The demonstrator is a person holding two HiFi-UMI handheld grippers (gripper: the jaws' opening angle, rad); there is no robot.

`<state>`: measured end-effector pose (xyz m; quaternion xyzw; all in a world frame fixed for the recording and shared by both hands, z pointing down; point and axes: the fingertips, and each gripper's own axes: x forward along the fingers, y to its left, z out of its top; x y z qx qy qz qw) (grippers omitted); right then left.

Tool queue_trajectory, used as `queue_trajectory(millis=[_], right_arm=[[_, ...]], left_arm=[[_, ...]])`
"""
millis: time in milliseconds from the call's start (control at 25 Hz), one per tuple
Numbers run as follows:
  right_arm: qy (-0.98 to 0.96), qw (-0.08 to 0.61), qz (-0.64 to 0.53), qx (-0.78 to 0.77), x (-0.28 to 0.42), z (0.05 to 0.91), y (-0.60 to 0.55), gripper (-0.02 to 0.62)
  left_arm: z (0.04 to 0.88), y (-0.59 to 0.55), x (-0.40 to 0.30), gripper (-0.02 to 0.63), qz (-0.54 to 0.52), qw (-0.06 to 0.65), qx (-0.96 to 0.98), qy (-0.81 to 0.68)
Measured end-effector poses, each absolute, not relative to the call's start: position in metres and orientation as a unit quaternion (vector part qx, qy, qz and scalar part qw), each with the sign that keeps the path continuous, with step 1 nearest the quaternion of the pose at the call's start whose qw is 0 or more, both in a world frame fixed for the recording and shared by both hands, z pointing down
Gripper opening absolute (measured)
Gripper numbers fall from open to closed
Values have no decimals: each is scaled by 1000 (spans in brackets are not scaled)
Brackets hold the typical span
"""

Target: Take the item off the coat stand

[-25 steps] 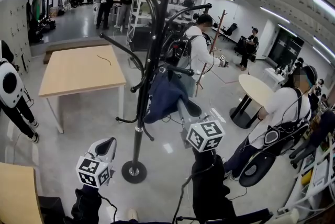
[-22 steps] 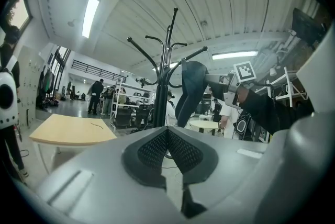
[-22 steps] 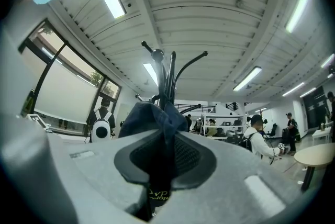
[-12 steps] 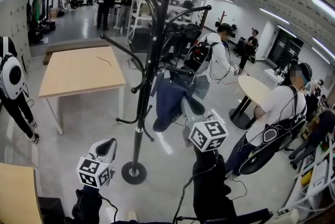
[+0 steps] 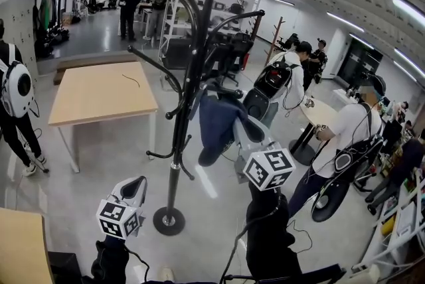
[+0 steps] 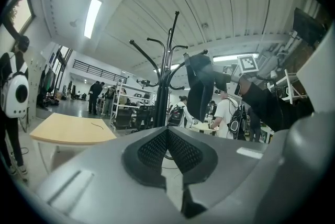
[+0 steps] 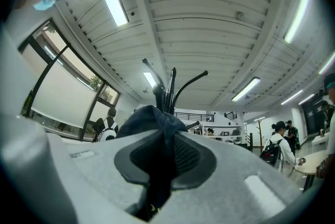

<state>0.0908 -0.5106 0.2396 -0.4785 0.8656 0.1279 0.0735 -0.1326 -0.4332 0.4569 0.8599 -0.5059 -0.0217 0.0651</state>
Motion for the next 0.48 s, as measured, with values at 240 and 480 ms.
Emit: queue_trajectory(millis=[240,480], right_arm=[[861,80,143,-481,94,221,-506,40],[858,89,151,-482,99,211,-494,40]], left_arm=[[454,-435,-135,3,-26,61,859,-507],[452,-430,-133,3,-26,59,861,-505]])
